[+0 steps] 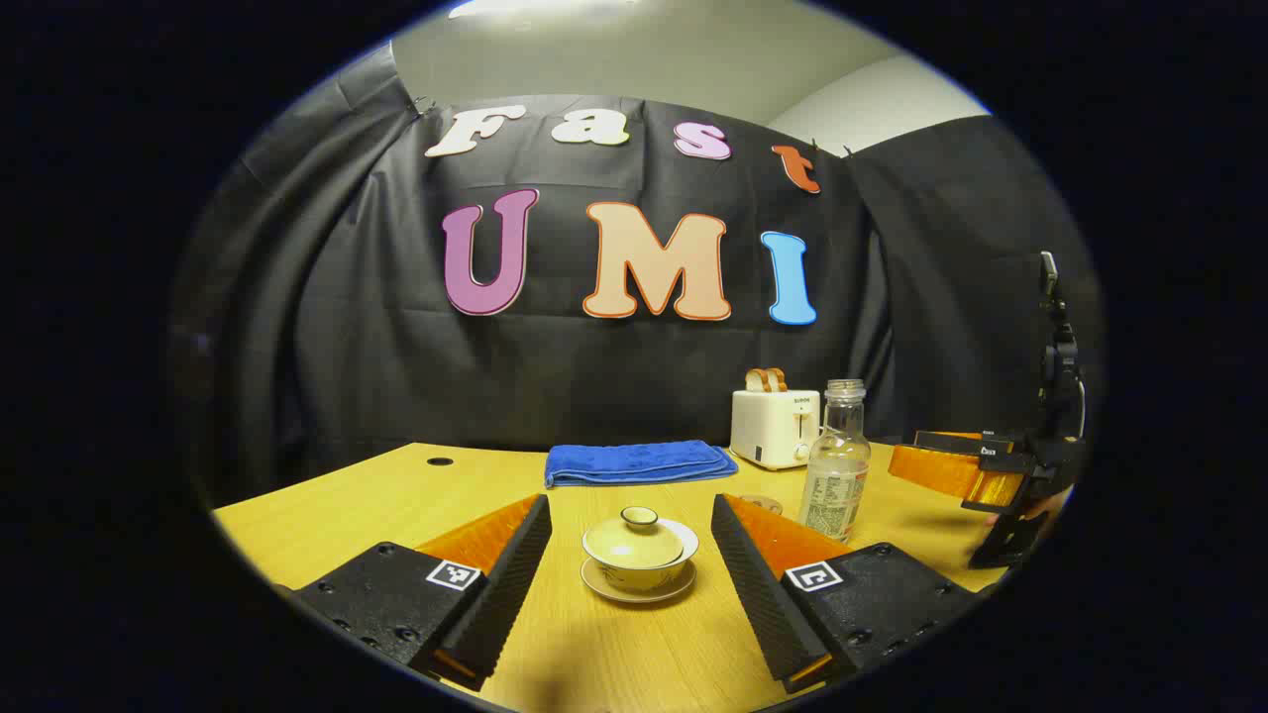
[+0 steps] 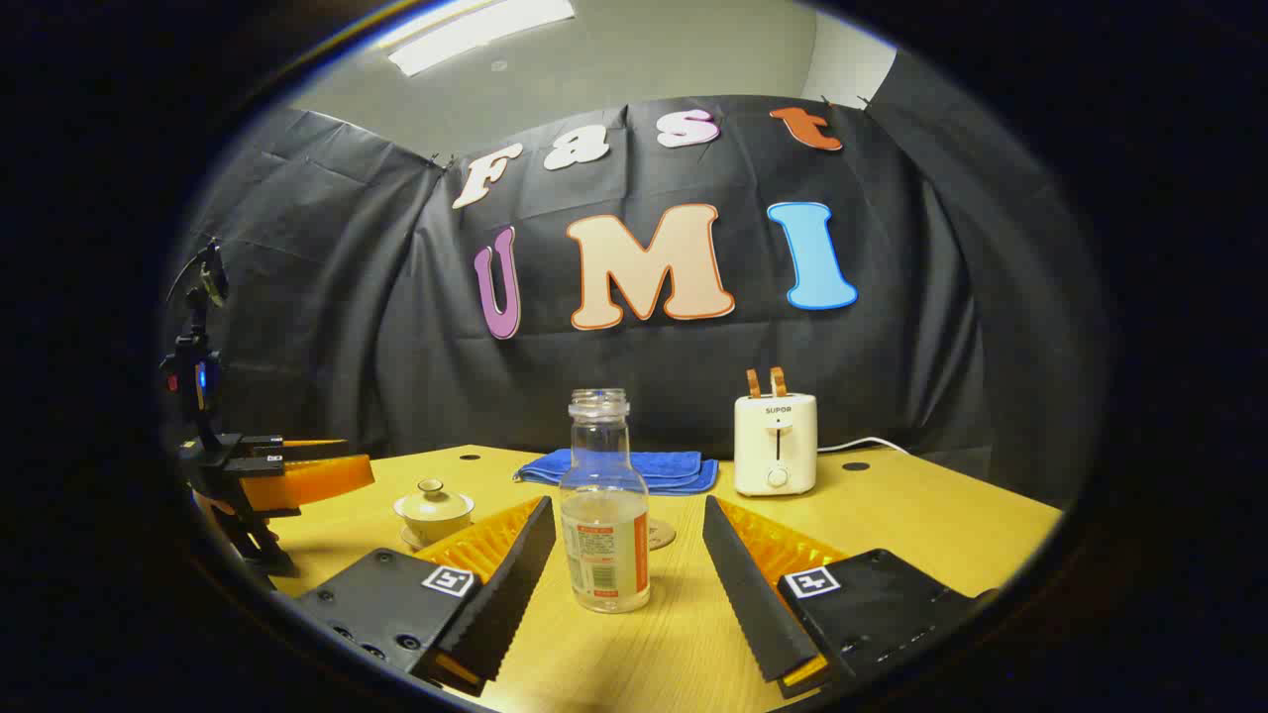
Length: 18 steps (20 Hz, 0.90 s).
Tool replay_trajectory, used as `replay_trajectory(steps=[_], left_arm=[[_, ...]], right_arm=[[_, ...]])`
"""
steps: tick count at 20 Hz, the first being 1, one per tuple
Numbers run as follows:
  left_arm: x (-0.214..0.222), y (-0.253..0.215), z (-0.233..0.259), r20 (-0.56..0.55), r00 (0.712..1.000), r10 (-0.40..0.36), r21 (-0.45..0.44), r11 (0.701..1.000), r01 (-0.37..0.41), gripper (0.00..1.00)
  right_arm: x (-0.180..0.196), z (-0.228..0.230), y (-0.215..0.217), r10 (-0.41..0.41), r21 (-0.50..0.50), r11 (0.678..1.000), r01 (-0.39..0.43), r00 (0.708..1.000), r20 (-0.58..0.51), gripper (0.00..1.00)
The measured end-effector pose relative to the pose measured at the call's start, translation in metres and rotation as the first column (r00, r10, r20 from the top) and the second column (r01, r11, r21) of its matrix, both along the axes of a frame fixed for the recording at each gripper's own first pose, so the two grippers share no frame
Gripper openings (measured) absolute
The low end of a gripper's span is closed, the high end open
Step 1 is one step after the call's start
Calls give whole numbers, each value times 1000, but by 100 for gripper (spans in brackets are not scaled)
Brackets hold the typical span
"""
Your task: Open the teacup lid with one hand, grasp the water bottle and pour water into the teacup with the other hand; after pouring, place the water bottle on the coaster and then close the teacup lid.
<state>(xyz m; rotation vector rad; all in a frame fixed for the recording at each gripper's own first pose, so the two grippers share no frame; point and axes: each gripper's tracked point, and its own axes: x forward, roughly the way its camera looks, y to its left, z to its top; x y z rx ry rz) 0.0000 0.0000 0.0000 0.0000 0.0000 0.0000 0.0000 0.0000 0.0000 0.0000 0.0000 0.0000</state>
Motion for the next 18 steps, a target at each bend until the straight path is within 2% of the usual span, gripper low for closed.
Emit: replay_trajectory(steps=[4,5,10,18], left_arm=[[-1,0,-8,-29,1000,2,-9,1000,-2,95],[-1,-1,-8,-31,1000,1,-8,1000,-2,95],[1,-4,-18,-76,997,-2,30,1000,4,96],[3,-6,-17,-74,997,-9,28,1000,11,95]], right_arm=[[3,-9,4,5,-12,1000,-5,1000,-27,99],[5,-13,5,4,-19,1000,-4,999,-37,94],[8,-16,3,-6,-31,1000,4,999,-54,96],[8,-17,-2,-31,-34,999,29,998,-53,94]])
